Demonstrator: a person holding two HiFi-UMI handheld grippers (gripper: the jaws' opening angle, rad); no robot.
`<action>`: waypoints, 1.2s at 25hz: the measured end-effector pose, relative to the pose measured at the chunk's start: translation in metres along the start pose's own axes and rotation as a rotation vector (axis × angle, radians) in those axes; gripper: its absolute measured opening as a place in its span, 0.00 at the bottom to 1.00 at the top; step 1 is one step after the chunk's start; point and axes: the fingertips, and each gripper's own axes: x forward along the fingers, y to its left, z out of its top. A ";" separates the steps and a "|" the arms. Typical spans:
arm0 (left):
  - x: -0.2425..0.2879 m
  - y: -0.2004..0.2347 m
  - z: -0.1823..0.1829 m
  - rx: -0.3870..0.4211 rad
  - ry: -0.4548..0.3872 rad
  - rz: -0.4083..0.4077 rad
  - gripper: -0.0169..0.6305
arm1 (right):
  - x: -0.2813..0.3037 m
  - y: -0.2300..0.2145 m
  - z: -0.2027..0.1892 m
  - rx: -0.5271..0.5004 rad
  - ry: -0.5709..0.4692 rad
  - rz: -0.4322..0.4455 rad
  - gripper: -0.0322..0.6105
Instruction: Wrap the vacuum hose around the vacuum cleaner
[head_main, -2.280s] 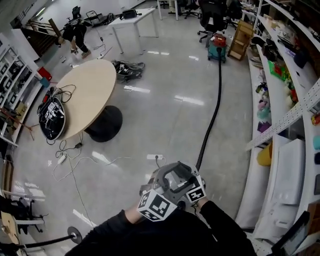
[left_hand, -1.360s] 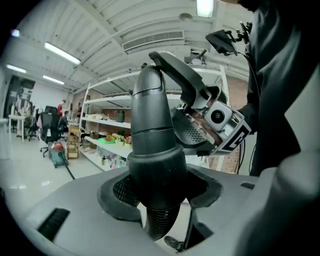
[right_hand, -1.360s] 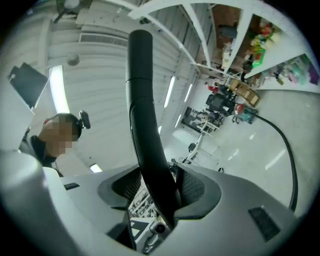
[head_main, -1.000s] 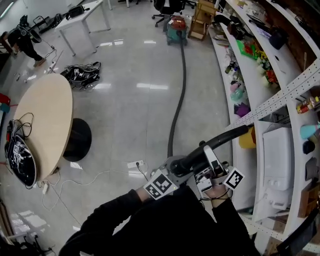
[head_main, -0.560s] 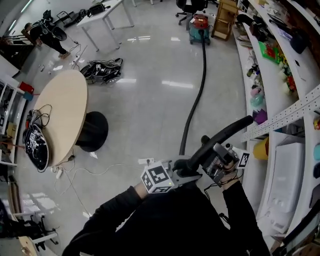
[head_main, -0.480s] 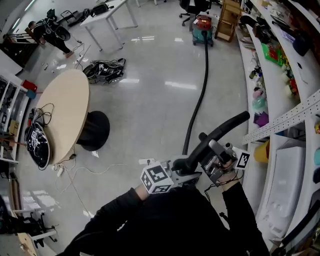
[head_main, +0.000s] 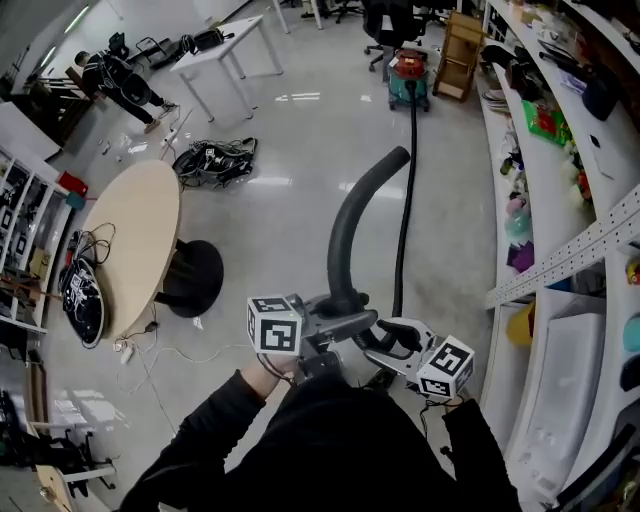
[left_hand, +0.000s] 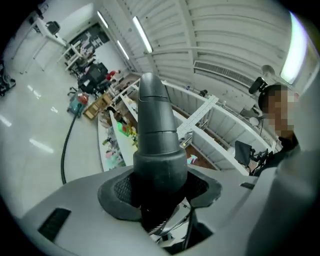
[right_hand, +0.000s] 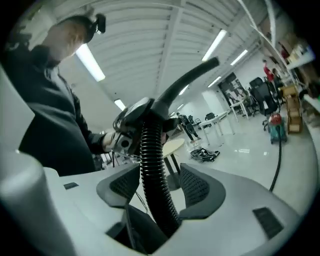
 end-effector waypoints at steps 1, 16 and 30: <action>0.005 0.001 -0.002 -0.009 0.036 -0.003 0.39 | 0.003 0.002 -0.003 -0.063 0.045 -0.003 0.42; 0.051 0.049 0.054 -0.014 0.088 -0.108 0.56 | 0.012 -0.070 -0.021 0.007 0.201 -0.104 0.34; 0.026 0.200 -0.047 0.532 0.538 -0.096 0.57 | 0.084 -0.227 0.108 0.704 -0.147 -0.145 0.34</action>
